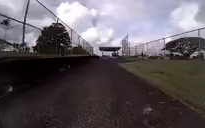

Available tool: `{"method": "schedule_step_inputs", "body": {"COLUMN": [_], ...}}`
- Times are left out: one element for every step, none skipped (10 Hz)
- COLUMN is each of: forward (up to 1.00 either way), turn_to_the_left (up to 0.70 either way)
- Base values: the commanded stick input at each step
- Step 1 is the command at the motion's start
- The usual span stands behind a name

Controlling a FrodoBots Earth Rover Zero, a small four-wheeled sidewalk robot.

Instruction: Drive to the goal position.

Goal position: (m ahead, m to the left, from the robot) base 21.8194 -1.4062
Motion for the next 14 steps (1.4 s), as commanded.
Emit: {"method": "schedule_step_inputs", "body": {"forward": [0.85, 0.85, 0.85, 0.85, 0.85, 0.85, 0.85, 0.85, 0.85, 0.85, 0.85, 0.85, 0.85, 0.85], "turn_to_the_left": [0.0, 0.0, 0.0, 0.0, 0.0, 0.0, 0.0, 0.0, 0.0, 0.0, 0.0, 0.0, 0.0, 0.0]}}
